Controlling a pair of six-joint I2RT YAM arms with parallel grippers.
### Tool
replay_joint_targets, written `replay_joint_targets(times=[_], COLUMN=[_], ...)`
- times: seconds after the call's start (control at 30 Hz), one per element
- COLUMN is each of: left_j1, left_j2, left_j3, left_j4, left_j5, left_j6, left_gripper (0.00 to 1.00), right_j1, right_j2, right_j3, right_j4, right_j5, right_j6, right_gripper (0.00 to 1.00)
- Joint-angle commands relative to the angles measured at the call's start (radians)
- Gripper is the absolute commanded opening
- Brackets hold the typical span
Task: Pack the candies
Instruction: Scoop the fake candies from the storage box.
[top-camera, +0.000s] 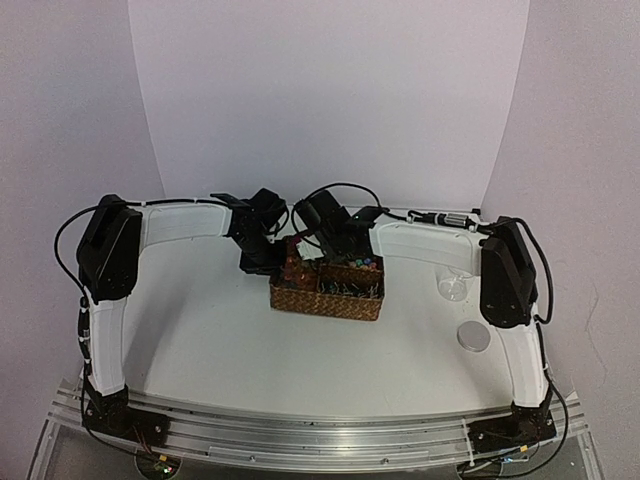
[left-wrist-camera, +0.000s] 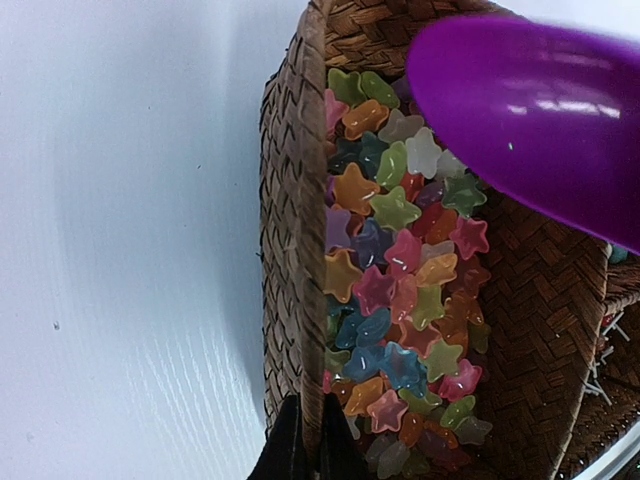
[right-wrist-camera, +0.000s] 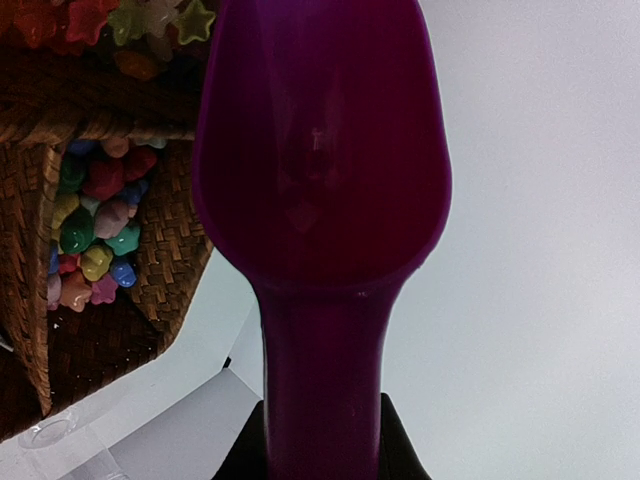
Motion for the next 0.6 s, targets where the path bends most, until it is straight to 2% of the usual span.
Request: replay_joint_targets(times=[0.0,0.33,0.57], left_j1=[-0.007,-0.052,-0.058], left_j2=[-0.064,-0.09,-0.12], left_j3=[0.074,0.12,0.131], left_j4=[-0.041,-0.069,-0.074], left_j5=[0.009,-0.002,-0.01], left_j6=[-0.001,0.037,0.069], left_gripper=[0.0,0.0,0.0], right_j1=[-0.012,-0.015,0.002], right_j2=[-0.008,0.024,0.01], right_j3=[-0.027,-0.039,-0.09], right_j4=[0.016,0.005,-0.098], right_j5=[0.028,0.013,-0.061], right_j6=[-0.04,-0.052,-0.034], right_gripper=[0.0,0.0,0.0])
